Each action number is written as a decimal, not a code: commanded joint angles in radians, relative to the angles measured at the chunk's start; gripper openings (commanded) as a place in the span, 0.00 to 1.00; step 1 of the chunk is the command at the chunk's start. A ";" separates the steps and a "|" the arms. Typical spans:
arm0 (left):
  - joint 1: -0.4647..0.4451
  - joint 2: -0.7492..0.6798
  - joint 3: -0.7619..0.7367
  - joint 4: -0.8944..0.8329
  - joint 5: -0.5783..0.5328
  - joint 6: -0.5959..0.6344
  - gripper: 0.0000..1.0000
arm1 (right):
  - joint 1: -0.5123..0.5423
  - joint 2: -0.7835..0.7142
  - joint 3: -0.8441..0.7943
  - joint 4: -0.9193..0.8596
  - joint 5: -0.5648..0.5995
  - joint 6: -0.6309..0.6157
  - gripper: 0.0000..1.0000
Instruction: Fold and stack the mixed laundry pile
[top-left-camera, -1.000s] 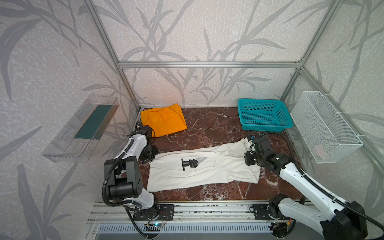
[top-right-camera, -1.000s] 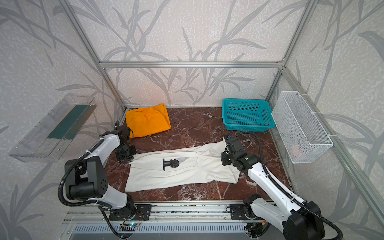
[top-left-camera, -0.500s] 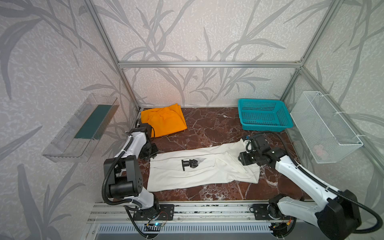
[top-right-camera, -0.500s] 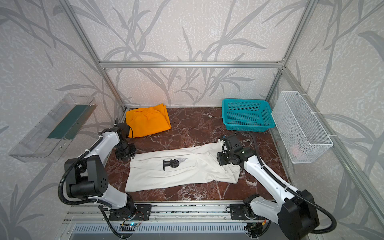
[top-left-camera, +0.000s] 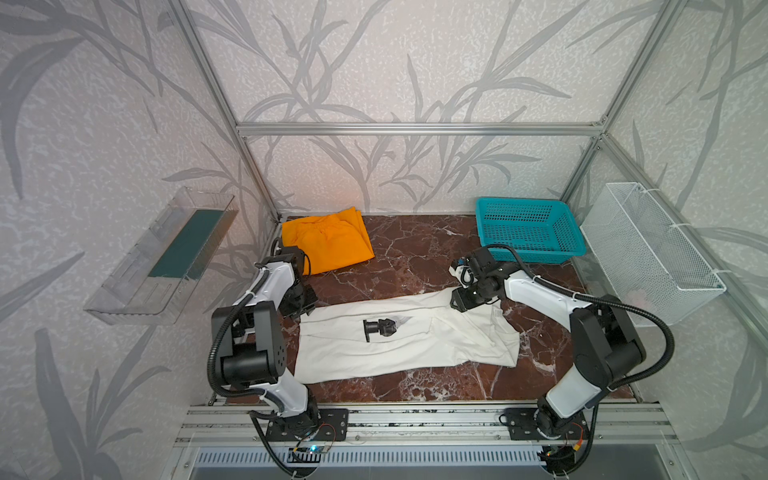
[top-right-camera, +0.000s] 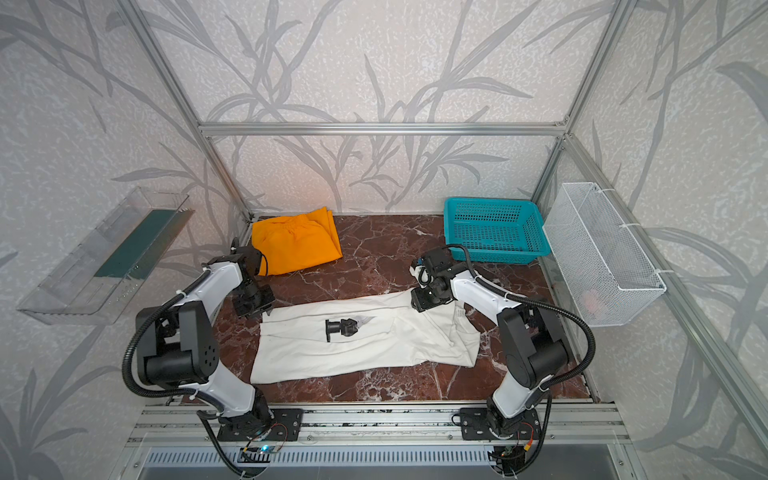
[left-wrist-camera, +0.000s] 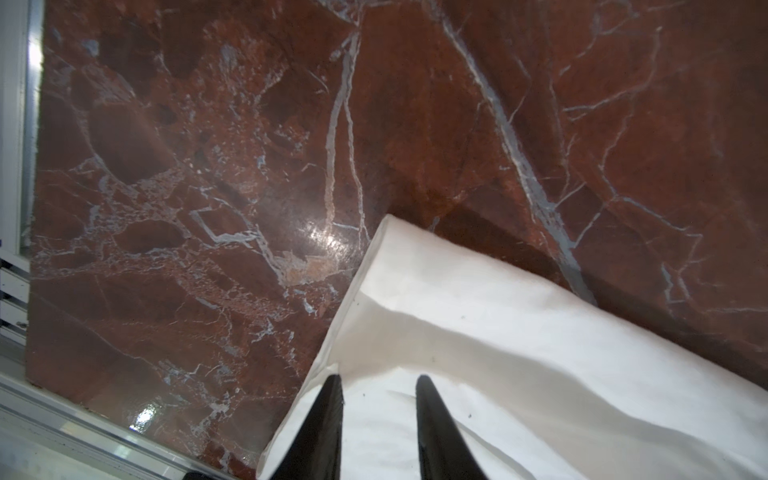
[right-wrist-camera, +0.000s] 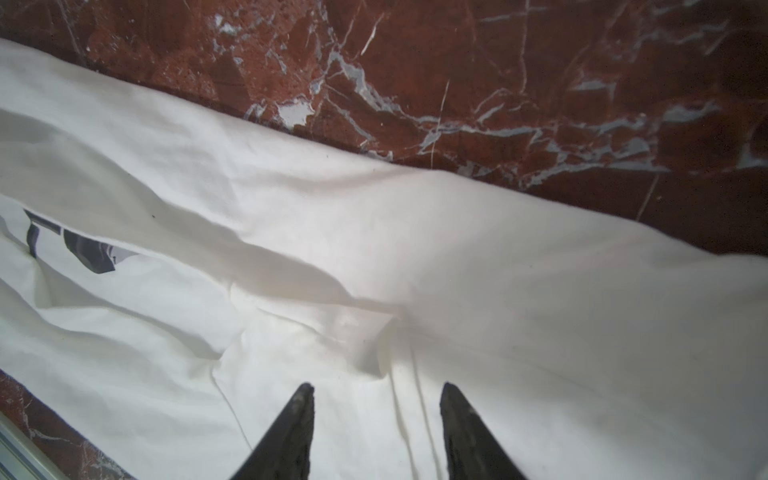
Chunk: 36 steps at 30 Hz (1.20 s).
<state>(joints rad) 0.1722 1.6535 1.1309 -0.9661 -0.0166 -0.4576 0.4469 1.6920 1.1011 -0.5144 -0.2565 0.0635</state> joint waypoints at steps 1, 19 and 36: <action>0.006 0.009 0.023 -0.003 0.004 -0.027 0.30 | 0.000 0.052 0.038 0.001 -0.038 -0.031 0.50; 0.018 -0.021 -0.019 -0.017 -0.048 -0.024 0.28 | 0.002 0.054 0.065 -0.068 -0.092 -0.042 0.05; 0.032 -0.019 0.001 -0.032 -0.051 -0.007 0.28 | 0.182 -0.129 -0.148 -0.279 -0.273 0.082 0.24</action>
<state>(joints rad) 0.1974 1.6592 1.1210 -0.9615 -0.0513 -0.4709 0.6182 1.5639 0.9672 -0.7403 -0.4694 0.1043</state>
